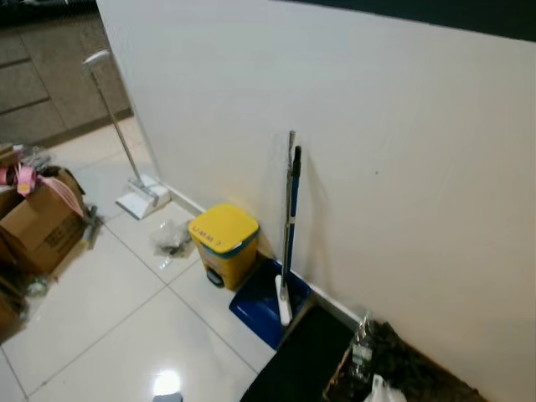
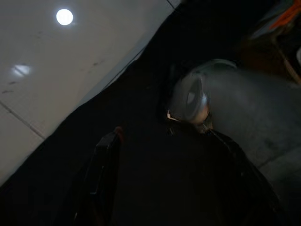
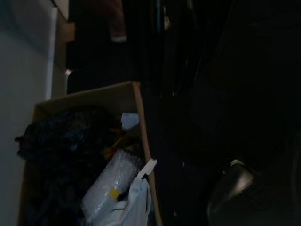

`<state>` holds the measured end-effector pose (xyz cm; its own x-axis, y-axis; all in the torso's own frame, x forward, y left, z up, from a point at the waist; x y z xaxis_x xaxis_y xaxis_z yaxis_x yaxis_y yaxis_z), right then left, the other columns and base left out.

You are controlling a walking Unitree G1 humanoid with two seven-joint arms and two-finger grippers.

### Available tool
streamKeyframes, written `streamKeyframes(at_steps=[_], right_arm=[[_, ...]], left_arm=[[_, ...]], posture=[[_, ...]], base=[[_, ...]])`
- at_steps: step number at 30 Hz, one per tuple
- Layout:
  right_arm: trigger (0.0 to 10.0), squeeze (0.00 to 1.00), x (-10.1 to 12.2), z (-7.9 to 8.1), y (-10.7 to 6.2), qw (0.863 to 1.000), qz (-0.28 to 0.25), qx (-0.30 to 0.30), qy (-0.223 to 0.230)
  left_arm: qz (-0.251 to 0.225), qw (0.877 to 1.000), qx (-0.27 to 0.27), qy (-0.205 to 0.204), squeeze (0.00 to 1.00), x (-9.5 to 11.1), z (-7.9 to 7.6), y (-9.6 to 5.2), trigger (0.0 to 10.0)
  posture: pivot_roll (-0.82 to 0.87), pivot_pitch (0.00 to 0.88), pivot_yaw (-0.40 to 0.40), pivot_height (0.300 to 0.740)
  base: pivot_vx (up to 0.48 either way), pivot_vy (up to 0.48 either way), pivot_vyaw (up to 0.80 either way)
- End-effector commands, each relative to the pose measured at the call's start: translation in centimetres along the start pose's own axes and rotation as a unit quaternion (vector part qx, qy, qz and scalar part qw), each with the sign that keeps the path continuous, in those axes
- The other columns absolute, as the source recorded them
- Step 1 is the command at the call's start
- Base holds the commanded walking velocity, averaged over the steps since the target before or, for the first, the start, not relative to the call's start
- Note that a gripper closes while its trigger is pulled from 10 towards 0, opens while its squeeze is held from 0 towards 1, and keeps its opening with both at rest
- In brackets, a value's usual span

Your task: Restocking fridge

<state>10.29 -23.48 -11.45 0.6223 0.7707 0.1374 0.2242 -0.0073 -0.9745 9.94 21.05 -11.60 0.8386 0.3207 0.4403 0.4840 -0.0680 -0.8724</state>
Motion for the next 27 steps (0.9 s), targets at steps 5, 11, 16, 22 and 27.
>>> streamKeyframes(at_steps=[5,11,16,22,27], right_arm=[[10.0,0.0,-0.47,0.08,-0.06,1.0,0.006,0.003,0.006],[10.0,0.0,-0.3,-0.11,-0.07,1.0,0.004,0.002,0.006],[10.0,0.0,-0.27,-0.17,-0.07,1.0,0.003,0.002,0.007],[10.0,0.0,-0.21,-0.32,-0.09,1.0,0.002,0.002,0.006],[10.0,0.0,-0.13,-0.39,-0.09,1.0,0.001,0.001,0.006]], left_arm=[[0.007,1.0,-0.003,0.003,0.0,-0.29,-0.21,0.03,10.0],[0.006,1.0,-0.001,0.004,0.0,-0.26,-0.19,0.03,10.0],[0.006,1.0,-0.001,0.003,0.0,-0.29,-0.2,0.04,10.0],[0.006,1.0,0.0,0.003,0.0,-0.32,-0.22,0.04,10.0],[0.006,1.0,0.0,0.002,0.0,-0.34,-0.21,0.03,10.0]], posture=[[-0.08,0.0,-0.045,0.74],[-0.08,0.0,-0.045,0.74],[-0.08,0.0,-0.046,0.74],[-0.08,0.0,-0.046,0.74],[-0.08,0.0,-0.047,0.74]], base=[[0.0,0.0,0.8],[0.0,0.0,0.8],[0.0,0.0,0.8],[0.0,0.0,0.8],[0.0,0.0,0.8]])
Point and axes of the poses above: a point about 5 cm out from each wrist's last joint towards the gripper, its own y axis pointing out of the wrist towards the gripper, its own x axis along the axis of the wrist's last joint, z = x × y, the point moved 1 cm from there along y, pointing out of the wrist towards the gripper, and after that the axes turned 11 degrees about -y, right-handed, at the moved point
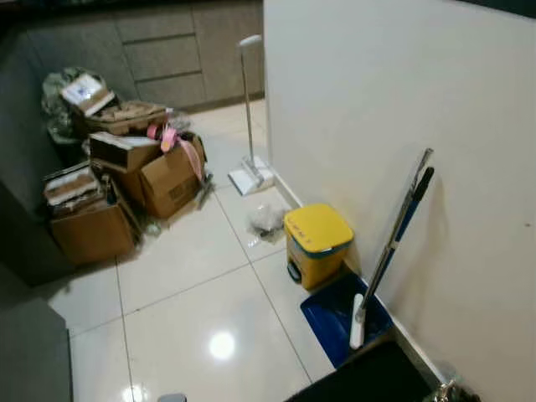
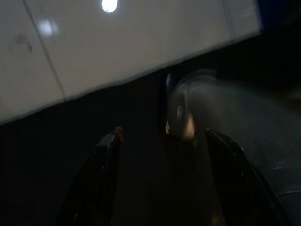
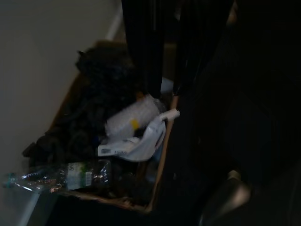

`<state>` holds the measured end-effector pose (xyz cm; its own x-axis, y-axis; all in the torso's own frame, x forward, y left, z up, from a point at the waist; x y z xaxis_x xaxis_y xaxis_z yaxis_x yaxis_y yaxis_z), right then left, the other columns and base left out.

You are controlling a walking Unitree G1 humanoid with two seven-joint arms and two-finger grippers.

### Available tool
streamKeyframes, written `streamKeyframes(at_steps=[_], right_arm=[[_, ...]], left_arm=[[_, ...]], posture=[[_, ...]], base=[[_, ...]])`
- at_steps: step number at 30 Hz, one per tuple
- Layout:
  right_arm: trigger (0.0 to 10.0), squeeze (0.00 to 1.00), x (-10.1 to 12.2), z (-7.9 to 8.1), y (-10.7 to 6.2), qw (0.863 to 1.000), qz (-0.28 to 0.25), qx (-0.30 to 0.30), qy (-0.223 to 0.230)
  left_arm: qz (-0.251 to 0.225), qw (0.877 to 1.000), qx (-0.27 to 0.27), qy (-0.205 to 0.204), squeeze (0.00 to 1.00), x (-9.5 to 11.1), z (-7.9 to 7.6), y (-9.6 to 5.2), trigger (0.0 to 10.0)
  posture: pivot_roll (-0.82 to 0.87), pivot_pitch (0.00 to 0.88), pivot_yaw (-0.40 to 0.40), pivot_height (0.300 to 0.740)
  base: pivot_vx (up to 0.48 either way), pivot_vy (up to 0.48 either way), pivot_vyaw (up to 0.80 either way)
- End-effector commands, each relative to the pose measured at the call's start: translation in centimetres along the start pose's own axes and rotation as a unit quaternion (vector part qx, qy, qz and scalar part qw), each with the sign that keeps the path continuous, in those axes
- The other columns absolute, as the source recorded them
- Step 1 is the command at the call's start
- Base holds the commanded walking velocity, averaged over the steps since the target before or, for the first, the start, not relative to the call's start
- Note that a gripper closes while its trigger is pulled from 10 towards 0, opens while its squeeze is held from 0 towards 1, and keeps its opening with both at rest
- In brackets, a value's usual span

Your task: Restocking fridge

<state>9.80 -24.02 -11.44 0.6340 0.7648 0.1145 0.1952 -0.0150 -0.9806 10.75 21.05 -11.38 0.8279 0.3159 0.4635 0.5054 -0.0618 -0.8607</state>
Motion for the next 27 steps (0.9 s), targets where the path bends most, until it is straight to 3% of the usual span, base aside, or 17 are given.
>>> streamKeyframes(at_steps=[1,27], right_arm=[[10.0,0.0,0.62,-0.44,-0.01,1.0,-0.012,-0.008,0.002],[10.0,0.0,1.42,-0.97,-0.04,1.0,-0.025,-0.006,0.001]], left_arm=[[0.018,1.0,0.002,-0.001,0.0,-1.1,0.04,-0.2,10.0],[0.019,1.0,0.003,-0.002,0.0,-1.17,0.12,-0.24,10.0]], posture=[[-0.08,0.0,-0.047,0.74],[-0.08,0.0,-0.048,0.74]], base=[[0.0,0.0,0.8],[0.0,0.0,0.8]])
Point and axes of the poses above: a point about 5 cm out from each wrist's last joint towards the gripper, its own y axis pointing out of the wrist towards the gripper, its own x axis along the axis of the wrist's last joint, z = x × y, the point moved 1 cm from there along y, pointing out of the wrist towards the gripper, and after that the axes turned 11 degrees about -y, right-handed, at the moved point
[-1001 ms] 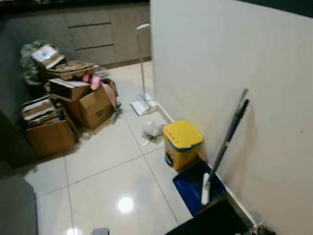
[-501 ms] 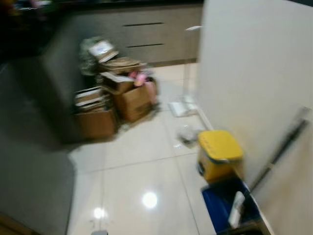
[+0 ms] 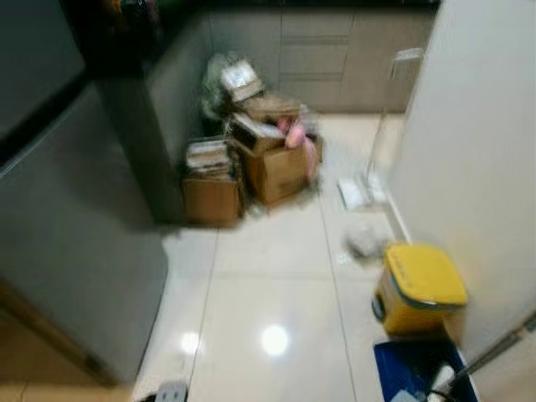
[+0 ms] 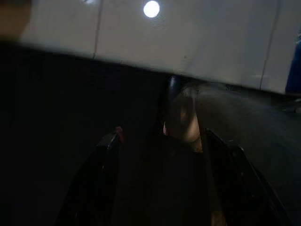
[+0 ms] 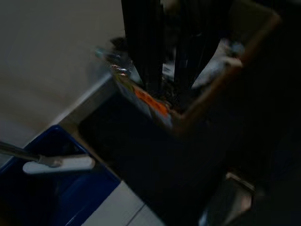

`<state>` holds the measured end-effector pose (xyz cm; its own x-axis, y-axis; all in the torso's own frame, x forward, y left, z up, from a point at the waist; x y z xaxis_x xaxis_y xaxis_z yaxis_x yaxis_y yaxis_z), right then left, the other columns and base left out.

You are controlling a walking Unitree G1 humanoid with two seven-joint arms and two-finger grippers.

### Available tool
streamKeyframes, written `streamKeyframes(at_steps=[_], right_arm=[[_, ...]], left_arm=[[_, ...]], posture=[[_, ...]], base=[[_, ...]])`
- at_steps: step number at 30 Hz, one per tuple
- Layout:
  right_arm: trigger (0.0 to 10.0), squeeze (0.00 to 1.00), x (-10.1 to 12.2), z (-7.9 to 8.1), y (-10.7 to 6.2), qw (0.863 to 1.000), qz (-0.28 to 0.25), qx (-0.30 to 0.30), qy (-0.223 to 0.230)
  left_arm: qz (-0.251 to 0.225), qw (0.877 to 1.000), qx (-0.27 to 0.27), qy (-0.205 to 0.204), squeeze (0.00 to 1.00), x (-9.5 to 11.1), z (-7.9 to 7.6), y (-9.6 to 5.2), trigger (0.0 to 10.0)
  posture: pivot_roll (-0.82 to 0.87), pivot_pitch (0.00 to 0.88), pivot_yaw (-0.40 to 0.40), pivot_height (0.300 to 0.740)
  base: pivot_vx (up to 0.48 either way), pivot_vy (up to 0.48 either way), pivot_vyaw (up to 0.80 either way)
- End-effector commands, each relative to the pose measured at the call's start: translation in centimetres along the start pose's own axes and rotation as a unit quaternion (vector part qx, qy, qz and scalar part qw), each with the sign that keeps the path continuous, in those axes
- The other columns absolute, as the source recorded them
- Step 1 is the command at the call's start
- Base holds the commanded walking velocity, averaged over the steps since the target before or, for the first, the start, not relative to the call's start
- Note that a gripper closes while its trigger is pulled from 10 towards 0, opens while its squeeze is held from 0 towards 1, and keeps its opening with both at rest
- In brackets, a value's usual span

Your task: Restocking fridge

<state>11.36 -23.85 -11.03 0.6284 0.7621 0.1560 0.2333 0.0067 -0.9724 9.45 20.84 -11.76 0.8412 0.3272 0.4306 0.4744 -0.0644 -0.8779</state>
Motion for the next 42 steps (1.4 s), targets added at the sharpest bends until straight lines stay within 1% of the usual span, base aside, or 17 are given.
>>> streamKeyframes(at_steps=[1,42], right_arm=[[10.0,0.0,0.25,0.16,0.06,1.0,-0.004,0.002,-0.001],[10.0,0.0,-0.52,0.56,0.02,1.0,0.006,0.004,0.008]], left_arm=[[0.002,1.0,-0.002,0.006,0.0,0.15,-0.07,0.07,10.0],[0.005,1.0,-0.003,0.006,0.0,0.0,-0.25,0.11,10.0]], posture=[[-0.08,0.0,-0.048,0.74],[-0.08,0.0,-0.051,0.74]], base=[[0.0,0.0,0.8],[0.0,0.0,0.8]])
Point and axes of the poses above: a point about 5 cm out from each wrist's last joint towards the gripper, its own y axis pointing out of the wrist towards the gripper, its own x axis along the axis of the wrist's last joint, z = x × y, the point moved 1 cm from there along y, pointing out of the wrist towards the gripper, and after that the axes turned 11 degrees about -y, right-handed, at the moved point
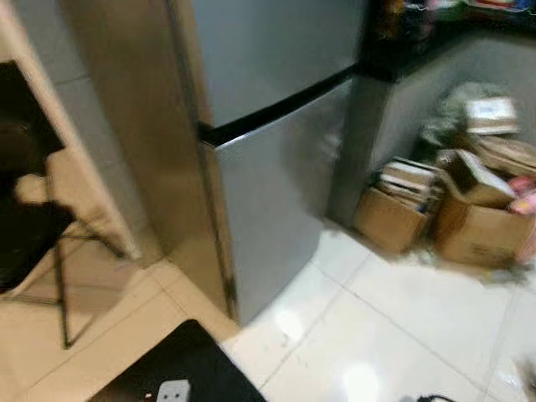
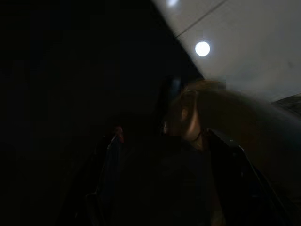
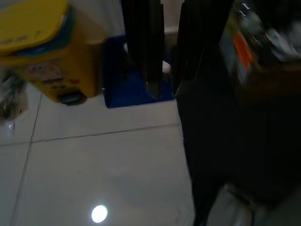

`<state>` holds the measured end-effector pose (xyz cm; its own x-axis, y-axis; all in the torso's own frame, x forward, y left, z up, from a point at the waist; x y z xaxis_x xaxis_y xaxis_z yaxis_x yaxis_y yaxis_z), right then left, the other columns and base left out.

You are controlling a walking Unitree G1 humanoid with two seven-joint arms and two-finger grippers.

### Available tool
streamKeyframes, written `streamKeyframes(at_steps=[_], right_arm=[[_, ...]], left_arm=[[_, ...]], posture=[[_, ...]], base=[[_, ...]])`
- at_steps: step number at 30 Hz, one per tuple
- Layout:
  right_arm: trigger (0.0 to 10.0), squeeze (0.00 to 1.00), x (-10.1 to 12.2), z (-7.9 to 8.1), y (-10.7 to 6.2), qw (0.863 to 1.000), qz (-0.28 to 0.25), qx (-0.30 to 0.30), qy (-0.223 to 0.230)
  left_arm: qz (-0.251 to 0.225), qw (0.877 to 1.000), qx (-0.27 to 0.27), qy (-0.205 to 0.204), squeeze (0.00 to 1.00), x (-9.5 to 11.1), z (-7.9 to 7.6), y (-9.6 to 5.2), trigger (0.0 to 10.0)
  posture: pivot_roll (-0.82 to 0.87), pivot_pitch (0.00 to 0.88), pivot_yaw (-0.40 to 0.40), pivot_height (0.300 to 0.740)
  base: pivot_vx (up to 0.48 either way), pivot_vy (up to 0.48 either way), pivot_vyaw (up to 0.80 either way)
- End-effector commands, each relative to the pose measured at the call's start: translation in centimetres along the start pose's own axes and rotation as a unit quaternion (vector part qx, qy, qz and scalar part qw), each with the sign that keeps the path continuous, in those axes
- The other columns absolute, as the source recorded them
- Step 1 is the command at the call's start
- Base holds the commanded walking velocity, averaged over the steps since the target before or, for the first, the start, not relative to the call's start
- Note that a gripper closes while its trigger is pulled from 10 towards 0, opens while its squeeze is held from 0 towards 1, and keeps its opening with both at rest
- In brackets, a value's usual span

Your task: Restocking fridge

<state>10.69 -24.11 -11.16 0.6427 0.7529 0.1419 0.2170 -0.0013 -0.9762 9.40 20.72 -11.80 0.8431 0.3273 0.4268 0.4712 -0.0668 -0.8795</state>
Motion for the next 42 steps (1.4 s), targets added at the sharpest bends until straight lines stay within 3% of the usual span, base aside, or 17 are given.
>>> streamKeyframes(at_steps=[1,42], right_arm=[[10.0,0.0,0.12,0.21,0.05,1.0,-0.003,0.001,0.001],[10.0,0.0,-0.34,0.11,-0.04,1.0,0.002,-0.001,0.001]], left_arm=[[0.003,1.0,-0.002,0.006,0.0,0.1,-0.16,0.09,10.0],[0.004,1.0,-0.004,0.009,0.0,0.06,-0.22,0.1,10.0]], posture=[[-0.08,0.0,-0.051,0.74],[-0.09,0.0,-0.055,0.74]], base=[[0.0,0.0,0.8],[0.0,0.0,0.8]])
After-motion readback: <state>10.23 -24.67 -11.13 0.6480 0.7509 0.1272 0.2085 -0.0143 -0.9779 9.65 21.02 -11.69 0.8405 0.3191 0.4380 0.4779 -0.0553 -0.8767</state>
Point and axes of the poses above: a point about 5 cm out from each wrist's last joint towards the gripper, its own y axis pointing out of the wrist towards the gripper, its own x axis along the axis of the wrist's last joint, z = x × y, the point moved 1 cm from there along y, pointing out of the wrist towards the gripper, and after that the axes turned 11 degrees about -y, right-handed, at the moved point
